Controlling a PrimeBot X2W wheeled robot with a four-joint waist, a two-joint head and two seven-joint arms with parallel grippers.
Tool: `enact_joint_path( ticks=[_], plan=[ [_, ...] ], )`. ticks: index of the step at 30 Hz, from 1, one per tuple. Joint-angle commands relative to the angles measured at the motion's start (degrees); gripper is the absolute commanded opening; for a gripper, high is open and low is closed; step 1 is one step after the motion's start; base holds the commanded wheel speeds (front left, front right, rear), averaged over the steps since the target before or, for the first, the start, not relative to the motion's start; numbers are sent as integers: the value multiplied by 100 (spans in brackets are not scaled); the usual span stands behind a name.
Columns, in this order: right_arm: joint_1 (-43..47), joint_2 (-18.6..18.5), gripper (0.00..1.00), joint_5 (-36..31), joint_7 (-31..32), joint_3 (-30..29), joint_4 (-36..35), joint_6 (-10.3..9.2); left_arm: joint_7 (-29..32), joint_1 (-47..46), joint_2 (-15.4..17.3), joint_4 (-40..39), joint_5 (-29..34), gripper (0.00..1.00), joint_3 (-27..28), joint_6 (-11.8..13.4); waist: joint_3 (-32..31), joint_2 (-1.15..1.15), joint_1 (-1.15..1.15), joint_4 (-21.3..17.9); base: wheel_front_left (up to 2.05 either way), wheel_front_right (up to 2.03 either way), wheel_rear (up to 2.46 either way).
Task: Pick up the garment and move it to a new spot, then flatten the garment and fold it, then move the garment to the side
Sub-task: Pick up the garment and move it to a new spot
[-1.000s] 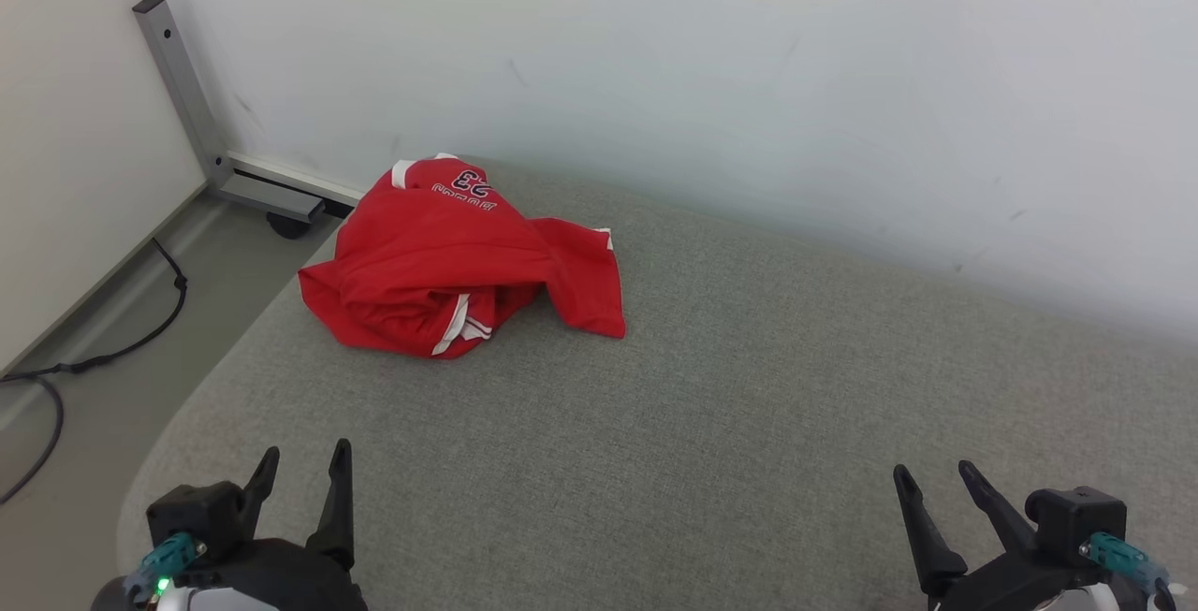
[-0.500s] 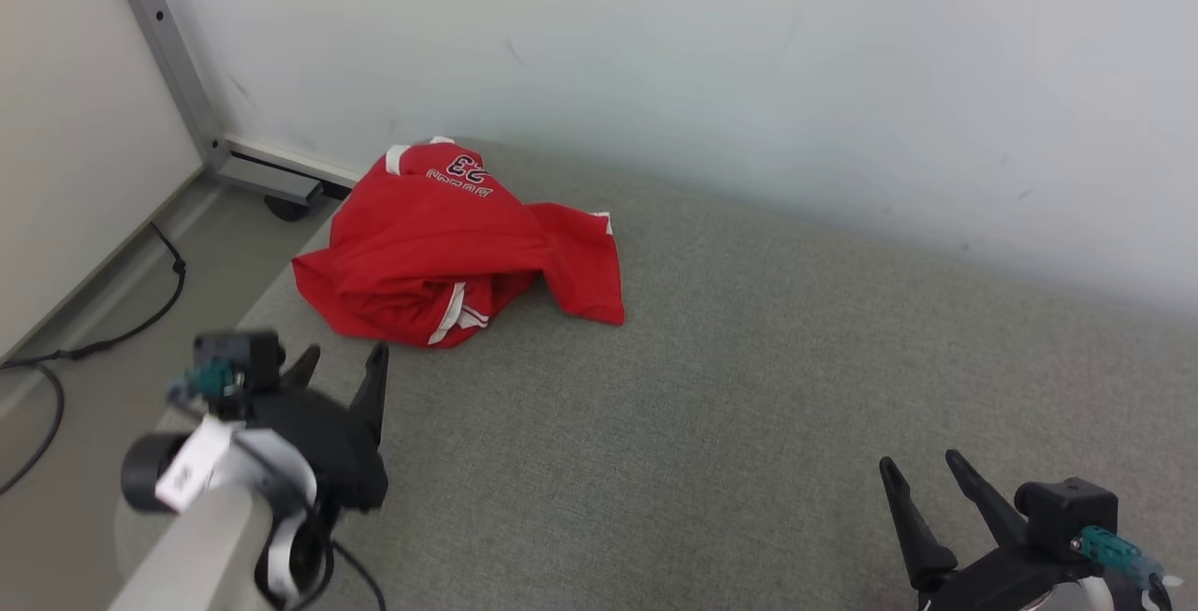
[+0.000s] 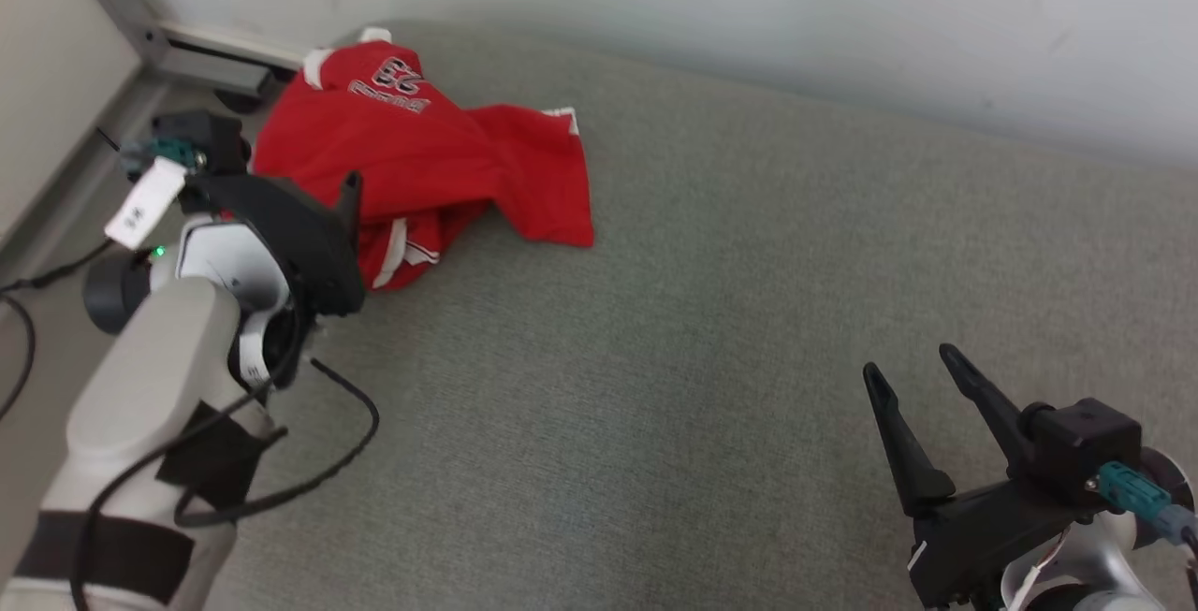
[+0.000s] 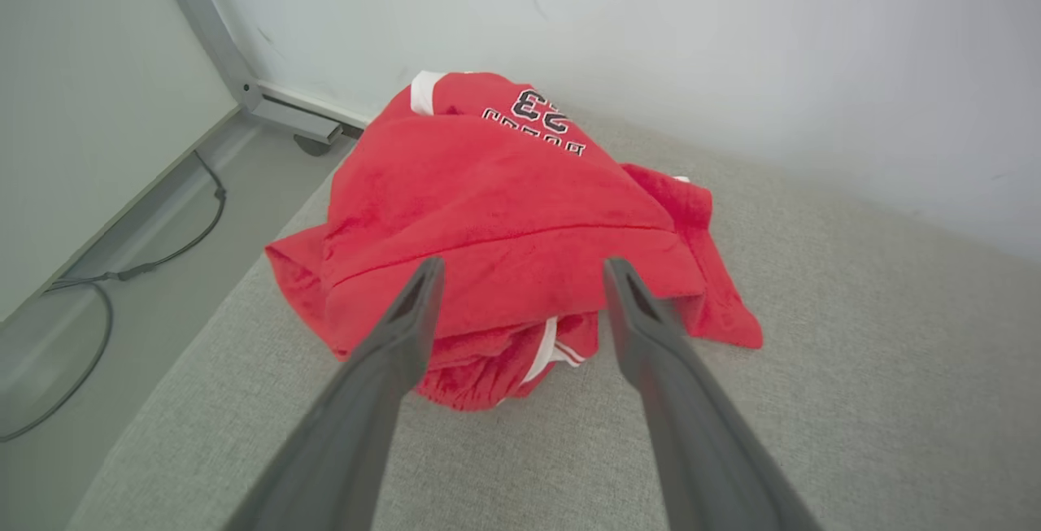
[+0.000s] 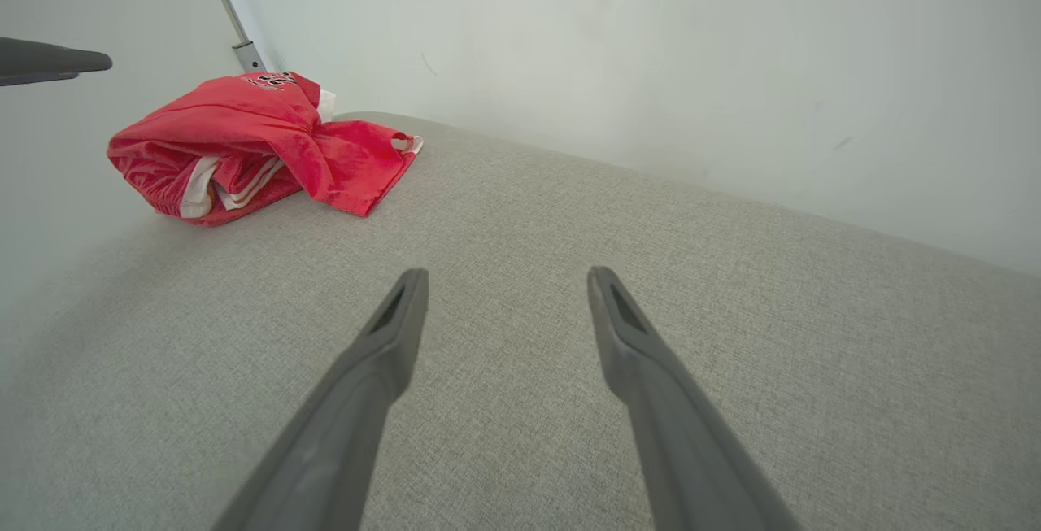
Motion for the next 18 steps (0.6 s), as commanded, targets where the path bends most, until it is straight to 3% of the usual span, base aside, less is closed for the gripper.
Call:
enact_joint_path(
  ticks=[1,10,18],
  plan=[
    [-95,-29,100,-119,104,21,-216,-2,80,-305,65,185,68,100,-25,-49,670,-2,-1,-330,0,0,0],
    [-134,-28,100,-188,370,90,-733,-2,597,-1067,268,798,139,100,-122,-172,1261,-2,-1,-524,0,0,0],
    [-189,-27,100,-134,361,258,-806,-2,750,-1208,392,1207,23,100,-58,-198,1545,-2,-1,-684,0,0,0]
  ],
)
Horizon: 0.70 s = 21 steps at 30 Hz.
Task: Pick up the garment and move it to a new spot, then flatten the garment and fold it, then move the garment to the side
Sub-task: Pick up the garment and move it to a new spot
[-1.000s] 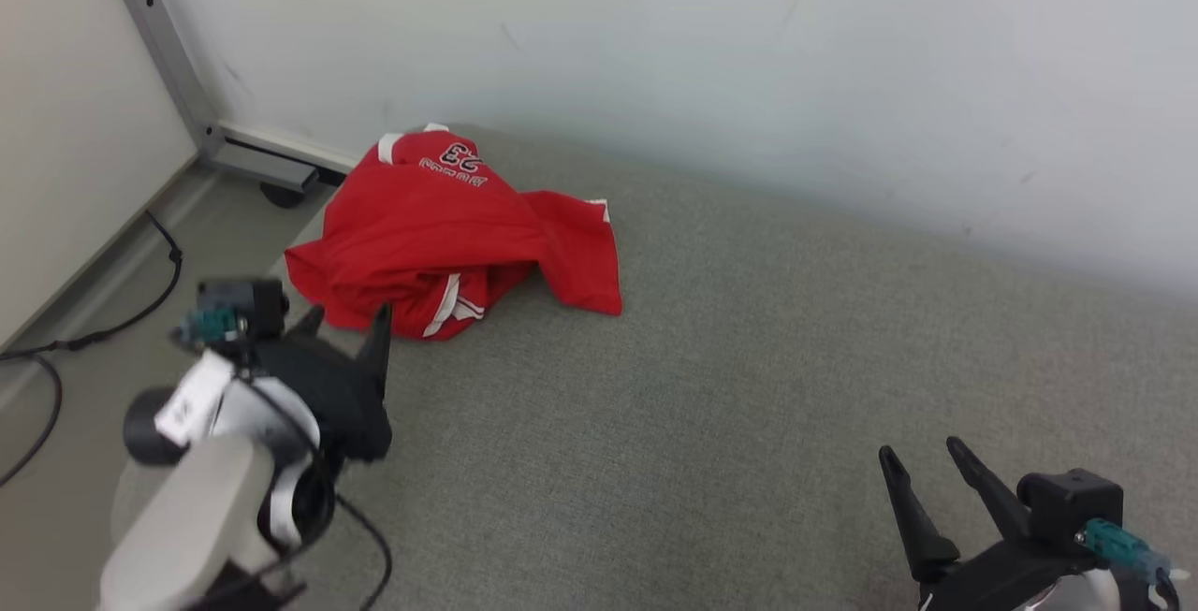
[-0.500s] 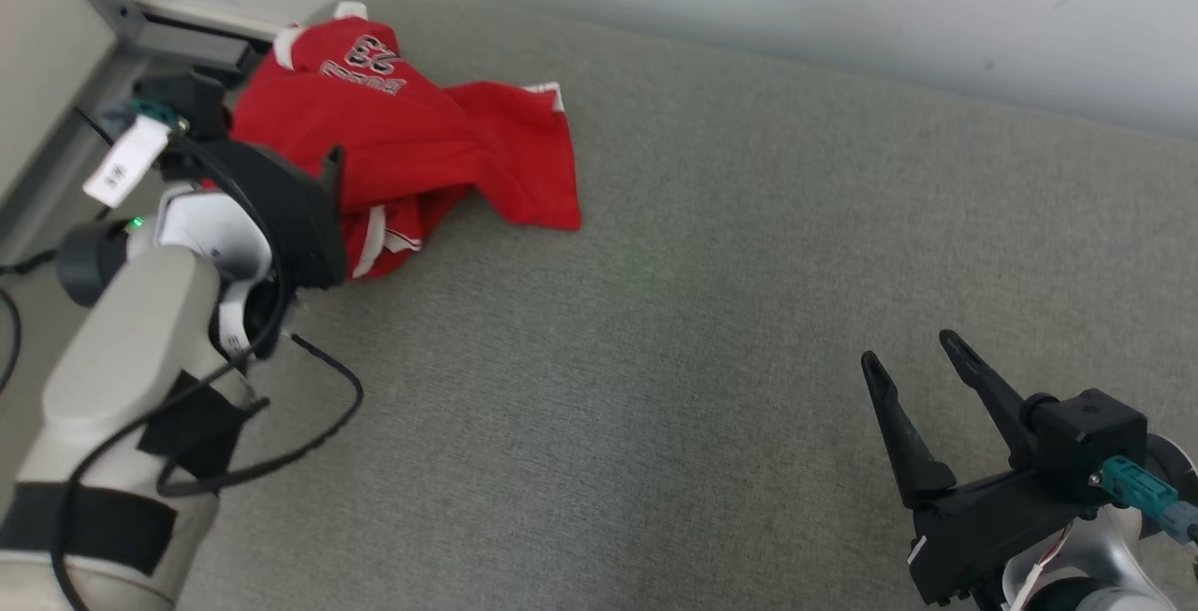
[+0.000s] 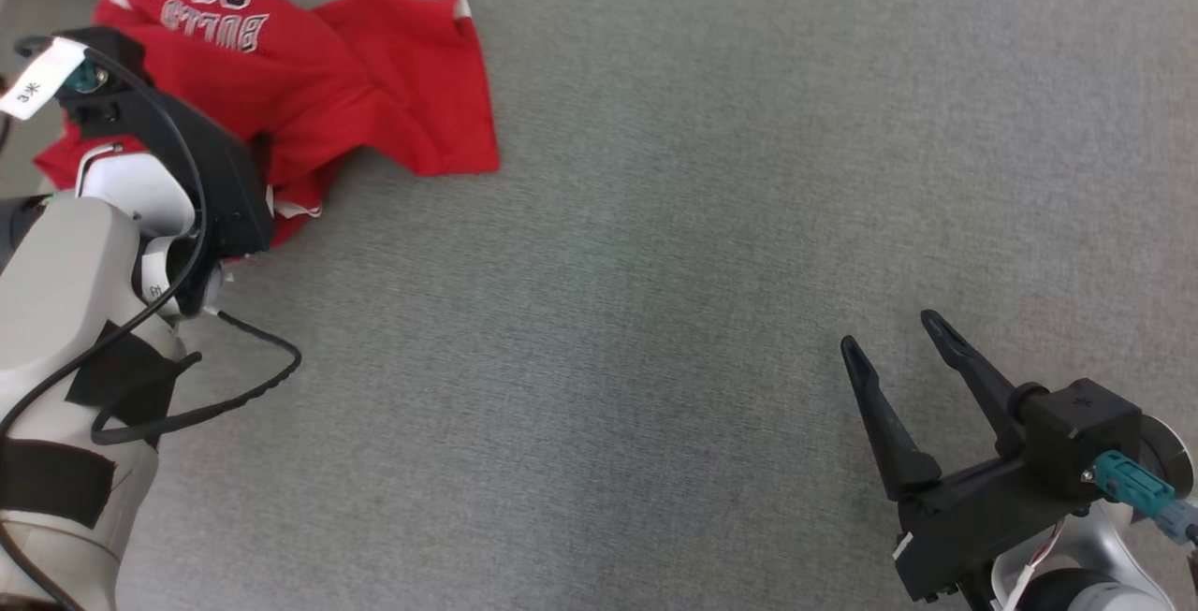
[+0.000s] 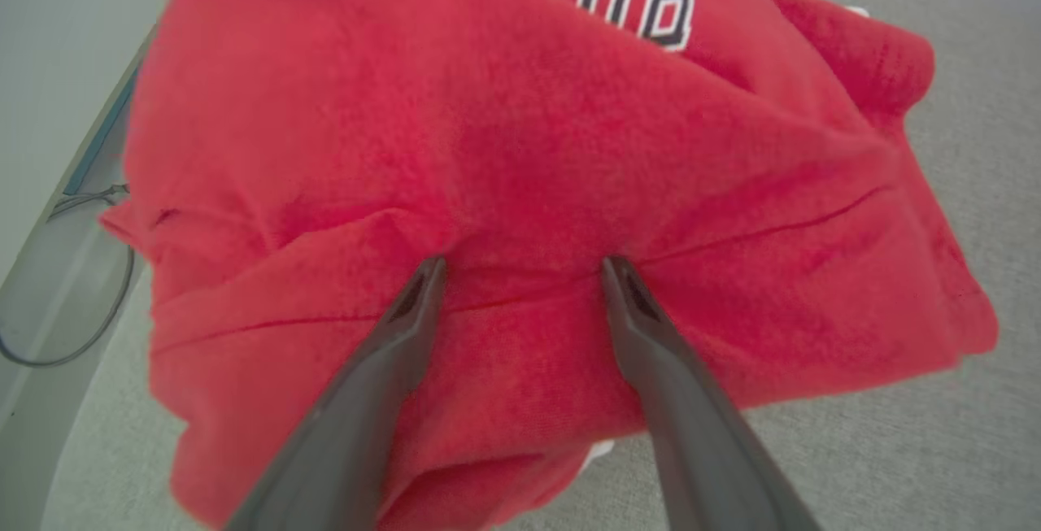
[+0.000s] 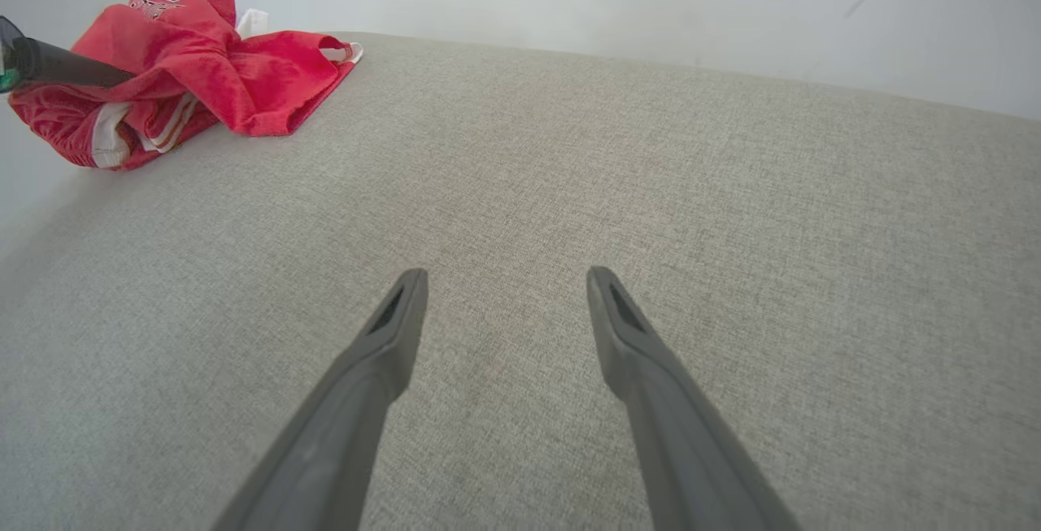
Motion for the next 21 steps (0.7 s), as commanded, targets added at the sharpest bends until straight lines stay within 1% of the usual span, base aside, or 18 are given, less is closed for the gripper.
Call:
enact_joint_path(
  ticks=[1,5,6,7,8,15,18,21],
  plan=[
    [-102,-22,100,32,-27,28,-22,-2,59,-71,37,60,-30,100,9,-24,186,-1,-2,-166,0,0,0],
    [-125,-22,100,88,-66,86,31,-2,54,-117,39,158,-62,100,6,-15,249,-1,-2,-199,0,0,0],
    [-140,-22,100,101,-79,95,51,-2,44,-121,51,183,-56,63,-4,-19,250,-1,-2,-201,0,0,0],
    [-151,-22,100,121,-92,109,75,-2,39,-138,73,208,-46,33,-15,-27,242,-1,-2,-205,0,0,0],
    [-159,-22,100,133,-104,127,108,-2,48,-153,94,241,-39,0,-24,-33,221,-1,-2,-213,0,0,0],
    [-174,-22,100,256,-234,157,330,-2,-83,-237,108,330,24,0,-91,-10,-44,-1,-2,-239,0,0,0],
    [-147,-22,100,337,-293,147,446,-2,-152,-220,77,351,-65,0,-43,-25,-267,-1,-2,-242,0,0,0],
    [-59,-22,100,428,-354,129,571,-2,-317,-254,71,280,-21,0,-79,-48,-541,-1,-2,-236,0,0,0]
  ],
)
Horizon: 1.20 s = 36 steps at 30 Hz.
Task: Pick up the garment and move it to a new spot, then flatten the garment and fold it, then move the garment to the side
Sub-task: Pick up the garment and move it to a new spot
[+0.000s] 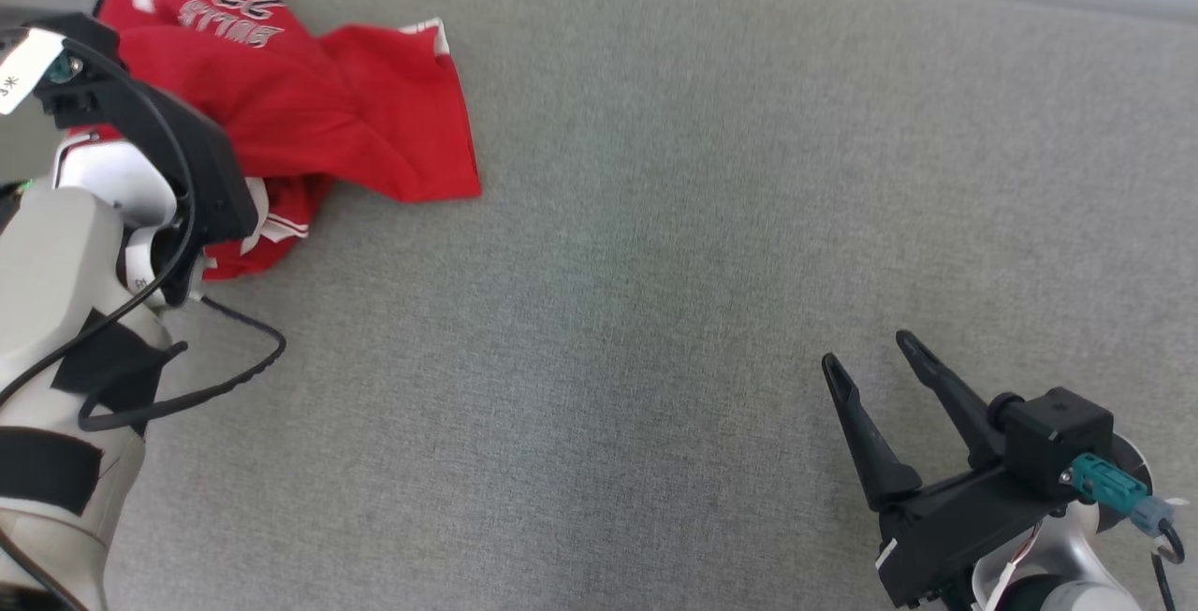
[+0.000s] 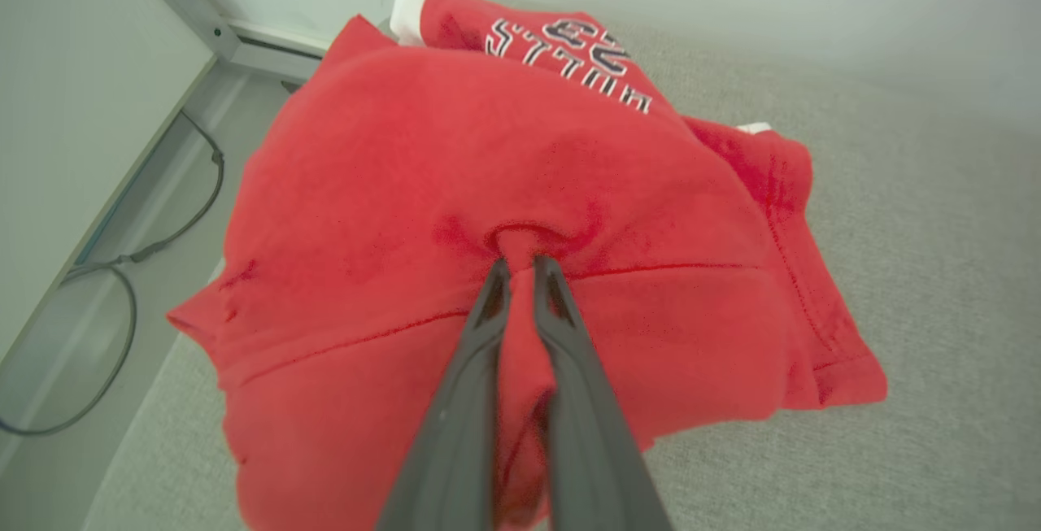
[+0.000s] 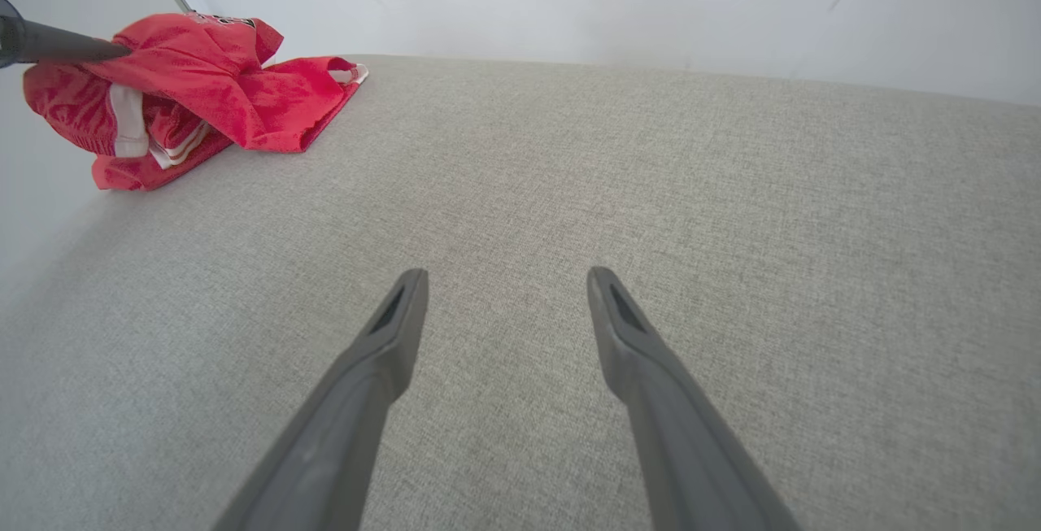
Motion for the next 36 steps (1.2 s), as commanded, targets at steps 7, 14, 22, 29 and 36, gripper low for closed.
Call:
enact_joint_path(
  ticks=[7,14,22,29,36],
  plan=[
    [205,-22,100,305,-237,-6,335,-2,-546,-254,-117,-405,226,0,-231,-206,-1025,0,0,-71,0,0,0],
    [397,-22,100,521,-408,-21,639,-2,-557,-298,-425,-702,310,0,-504,-364,-1692,0,0,-332,0,0,0],
    [521,-22,100,599,-473,-128,712,-2,-215,-74,-1046,-1432,108,0,-850,-554,-2227,0,0,-1050,0,0,0],
    [518,-23,100,532,-398,-271,633,-2,3,499,-1235,-2248,-125,0,-1173,-434,-2267,0,0,-1770,0,0,0],
    [514,-22,100,501,-324,-410,556,-2,103,1228,-1268,-2967,-488,0,-1735,-186,-2220,0,0,-2418,0,0,0]
  ],
)
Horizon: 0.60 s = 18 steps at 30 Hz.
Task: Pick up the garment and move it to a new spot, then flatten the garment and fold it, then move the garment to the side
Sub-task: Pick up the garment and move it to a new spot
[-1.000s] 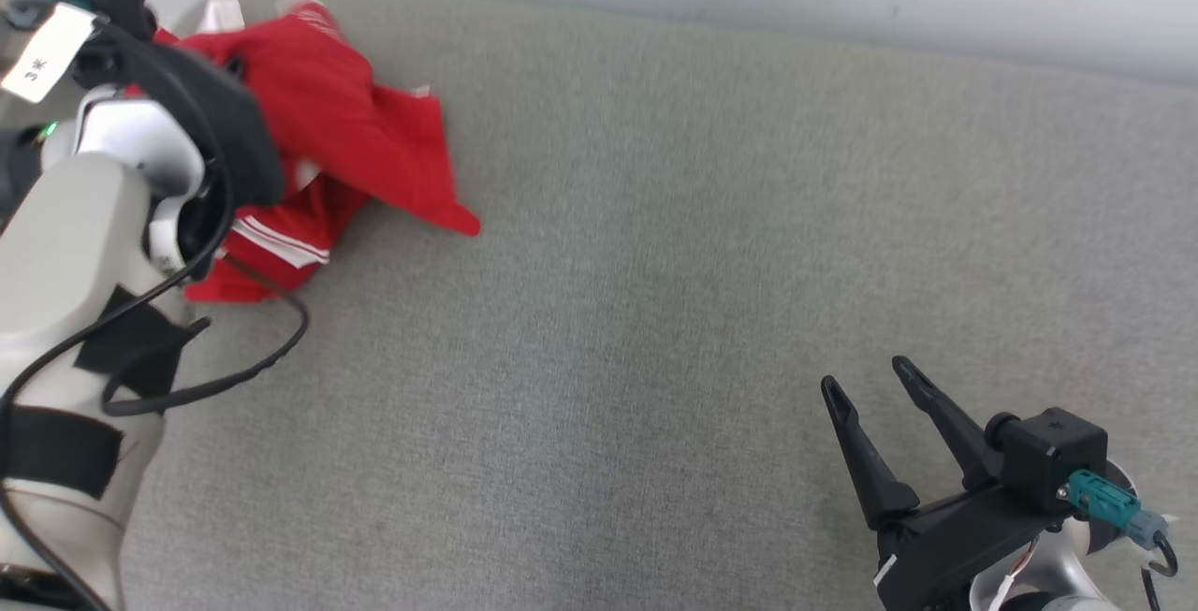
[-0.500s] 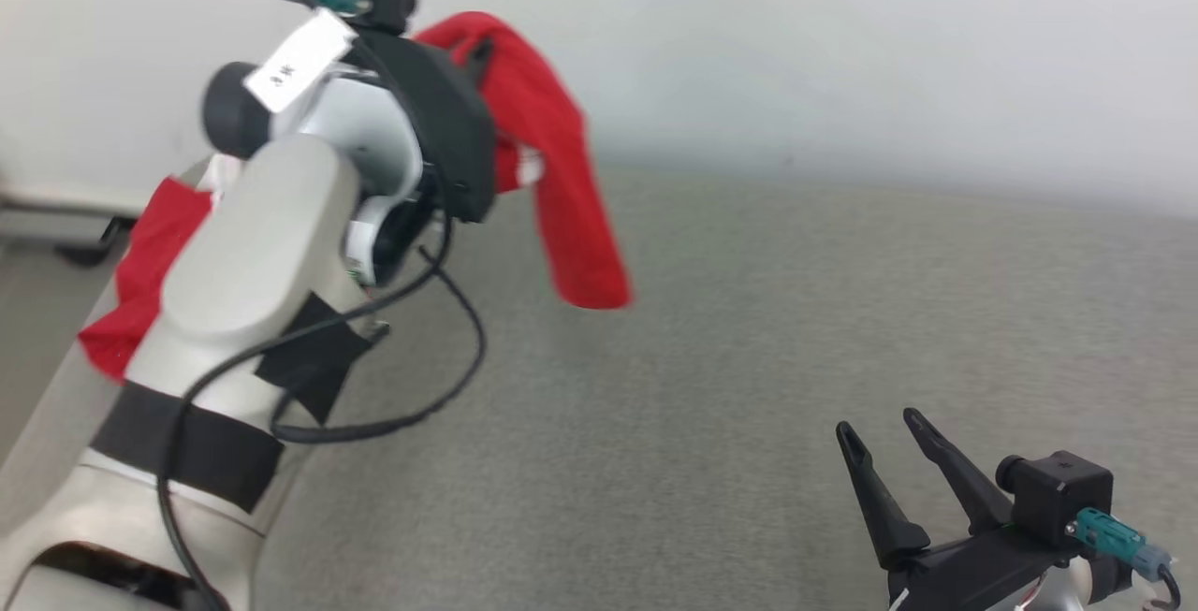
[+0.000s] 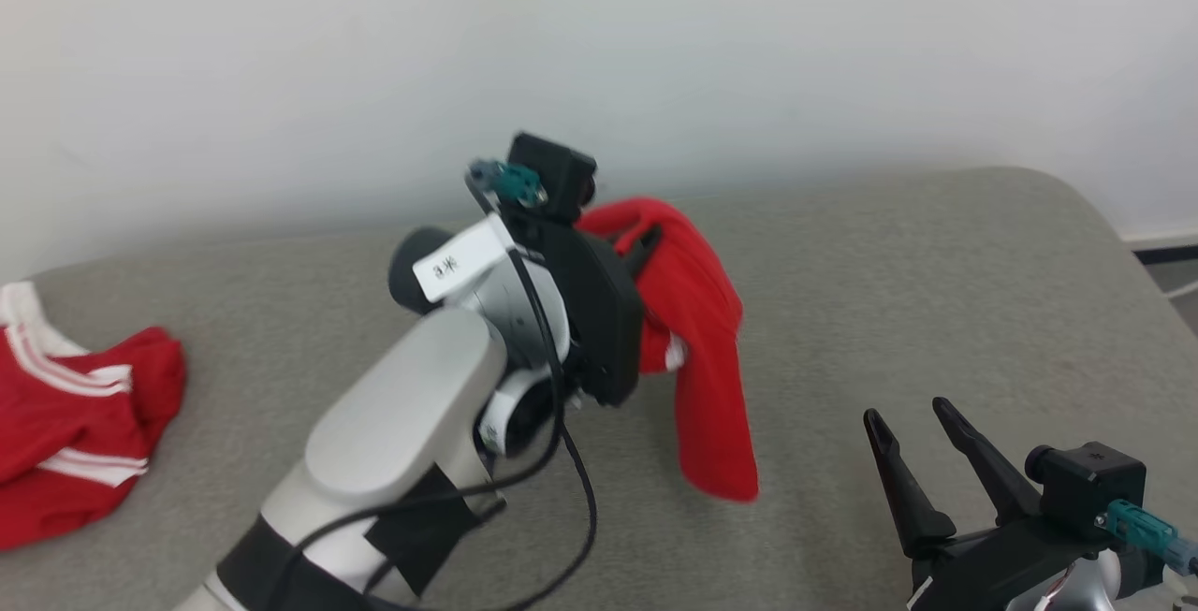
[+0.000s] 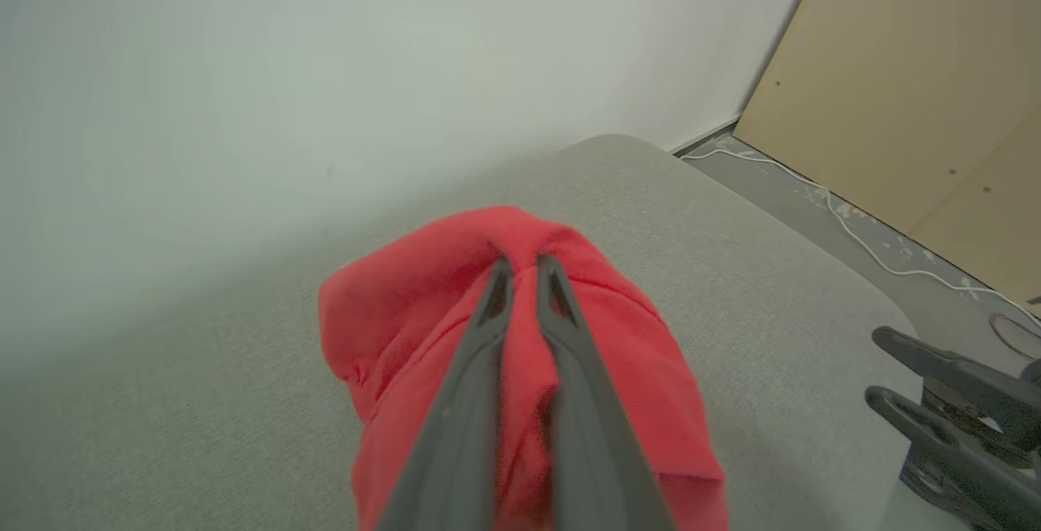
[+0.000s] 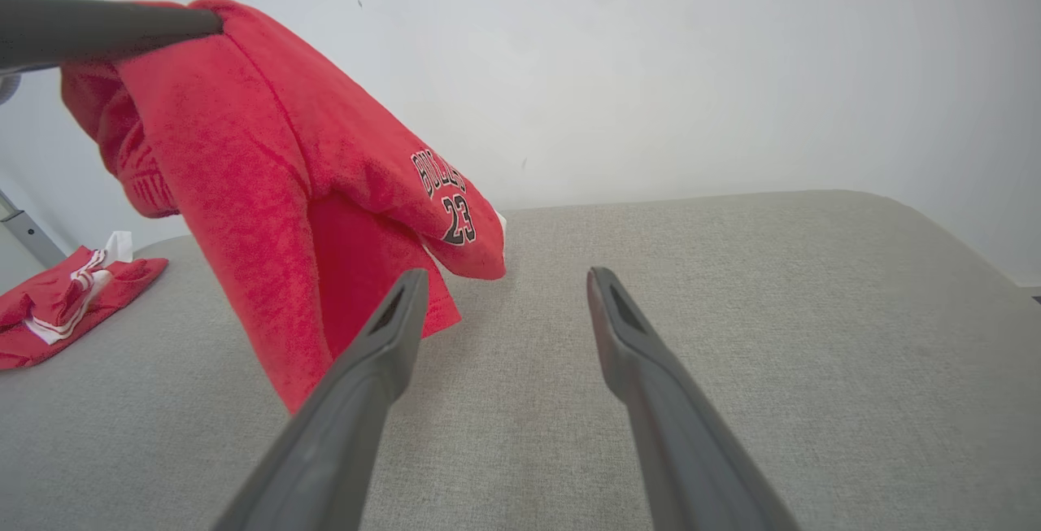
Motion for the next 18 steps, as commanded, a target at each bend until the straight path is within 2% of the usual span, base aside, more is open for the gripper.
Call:
enact_joint_path(
  ticks=[1,7,15,16,17,18],
  plan=[
    [1,-20,100,-40,5,-10,-26,-2,-27,63,11,-72,-80,0,-56,64,-21,1,1,-543,0,0,0],
    [-88,-20,100,15,9,38,-18,-2,-105,384,15,-10,-291,0,-590,380,57,1,1,-875,0,0,0],
    [-134,-21,100,108,-71,36,78,-2,-85,730,17,369,-789,0,-1037,403,112,1,1,-936,0,0,0],
    [-123,-21,100,120,-70,18,83,-2,-63,787,14,378,-904,19,-1068,375,114,1,1,-903,0,0,0],
    [-117,-20,100,129,-77,6,86,-2,-27,842,12,378,-1013,53,-1074,342,115,1,1,-870,0,0,0],
    [-116,-21,100,137,-81,-4,90,-2,-6,893,10,356,-1176,100,-1055,325,115,1,1,-828,0,0,0]
  ],
)
